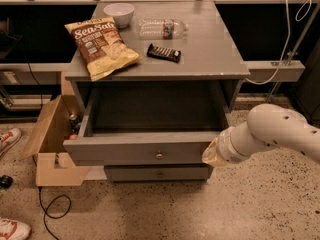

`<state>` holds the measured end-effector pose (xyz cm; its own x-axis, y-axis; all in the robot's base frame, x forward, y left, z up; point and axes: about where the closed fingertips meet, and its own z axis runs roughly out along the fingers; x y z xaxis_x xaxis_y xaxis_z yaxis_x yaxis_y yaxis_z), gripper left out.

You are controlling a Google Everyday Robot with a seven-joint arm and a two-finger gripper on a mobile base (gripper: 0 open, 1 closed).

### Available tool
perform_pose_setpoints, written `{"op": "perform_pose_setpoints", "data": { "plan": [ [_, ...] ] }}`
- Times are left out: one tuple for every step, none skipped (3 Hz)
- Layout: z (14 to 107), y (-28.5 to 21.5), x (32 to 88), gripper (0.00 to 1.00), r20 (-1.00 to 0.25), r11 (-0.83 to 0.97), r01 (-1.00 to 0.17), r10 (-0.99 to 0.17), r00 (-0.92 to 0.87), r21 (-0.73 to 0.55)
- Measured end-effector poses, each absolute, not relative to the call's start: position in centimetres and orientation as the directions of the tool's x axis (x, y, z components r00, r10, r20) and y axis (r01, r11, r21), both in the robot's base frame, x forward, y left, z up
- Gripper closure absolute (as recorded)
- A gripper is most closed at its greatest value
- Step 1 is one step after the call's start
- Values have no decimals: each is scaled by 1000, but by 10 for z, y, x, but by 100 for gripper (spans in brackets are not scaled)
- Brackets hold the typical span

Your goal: Close top drawer

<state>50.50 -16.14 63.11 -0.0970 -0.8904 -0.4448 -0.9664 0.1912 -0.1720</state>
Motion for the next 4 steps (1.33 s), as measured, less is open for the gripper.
{"op": "perform_pose_setpoints", "data": {
  "plan": [
    [631,-161,512,100,-422,123,-959,-906,-3,-257],
    [635,-165,527,100,-375,42,-913,-919,124,-407],
    [633,-165,546,100,-344,-9,-872,-917,202,-489],
    [631,-163,567,100,-337,-12,-837,-912,233,-547]
  ]
}}
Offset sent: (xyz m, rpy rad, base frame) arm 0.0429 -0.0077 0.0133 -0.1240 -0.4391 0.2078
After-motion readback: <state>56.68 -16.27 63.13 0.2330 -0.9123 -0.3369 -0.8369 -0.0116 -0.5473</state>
